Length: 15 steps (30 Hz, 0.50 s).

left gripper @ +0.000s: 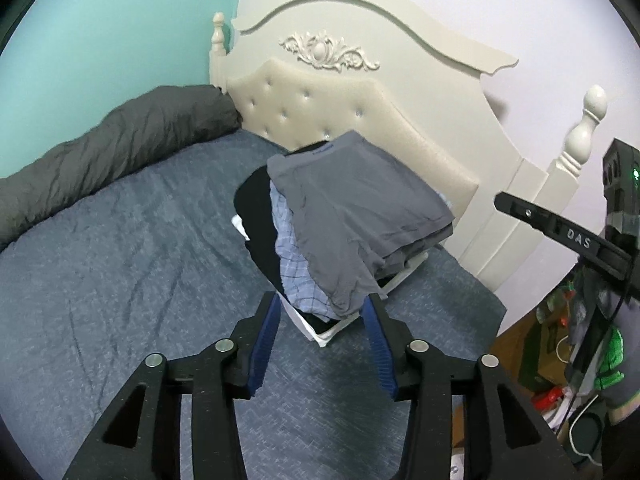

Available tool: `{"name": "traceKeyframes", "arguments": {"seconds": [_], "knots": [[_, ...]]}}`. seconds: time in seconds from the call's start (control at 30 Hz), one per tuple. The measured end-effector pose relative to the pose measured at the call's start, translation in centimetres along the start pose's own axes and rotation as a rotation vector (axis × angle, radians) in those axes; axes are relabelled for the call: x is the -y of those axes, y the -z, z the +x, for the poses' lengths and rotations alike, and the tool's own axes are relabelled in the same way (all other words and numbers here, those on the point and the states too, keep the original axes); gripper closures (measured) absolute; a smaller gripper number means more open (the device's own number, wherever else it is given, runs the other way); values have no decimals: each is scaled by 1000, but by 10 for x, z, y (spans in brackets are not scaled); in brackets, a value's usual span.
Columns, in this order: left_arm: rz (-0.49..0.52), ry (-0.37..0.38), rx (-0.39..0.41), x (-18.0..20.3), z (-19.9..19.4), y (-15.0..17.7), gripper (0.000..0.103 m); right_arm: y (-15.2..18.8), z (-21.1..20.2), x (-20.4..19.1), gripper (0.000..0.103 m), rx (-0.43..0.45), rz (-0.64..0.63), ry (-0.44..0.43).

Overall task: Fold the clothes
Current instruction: 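Open both grippers and release the briefs on top of the stack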

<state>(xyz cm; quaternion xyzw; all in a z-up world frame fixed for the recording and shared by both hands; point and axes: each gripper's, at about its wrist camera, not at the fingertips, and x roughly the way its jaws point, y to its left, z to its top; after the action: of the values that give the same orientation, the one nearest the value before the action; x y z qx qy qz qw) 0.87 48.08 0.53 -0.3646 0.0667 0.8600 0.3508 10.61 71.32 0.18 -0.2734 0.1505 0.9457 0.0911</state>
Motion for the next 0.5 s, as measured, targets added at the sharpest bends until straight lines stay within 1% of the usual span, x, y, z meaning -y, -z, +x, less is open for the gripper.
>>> {"name": "traceKeyframes", "arguments": {"seconds": [0.2,0.37,0.5], "knots": [[-6,0,36,1,-31,7,52,10,-37,-21,77,33,1,13],[9,-5,73,3,-58,13,49,18,-65,-40,76,55,-3,31],[6,-5,92,1,-77,19,46,24,-87,-55,71,72,7,47]]}}
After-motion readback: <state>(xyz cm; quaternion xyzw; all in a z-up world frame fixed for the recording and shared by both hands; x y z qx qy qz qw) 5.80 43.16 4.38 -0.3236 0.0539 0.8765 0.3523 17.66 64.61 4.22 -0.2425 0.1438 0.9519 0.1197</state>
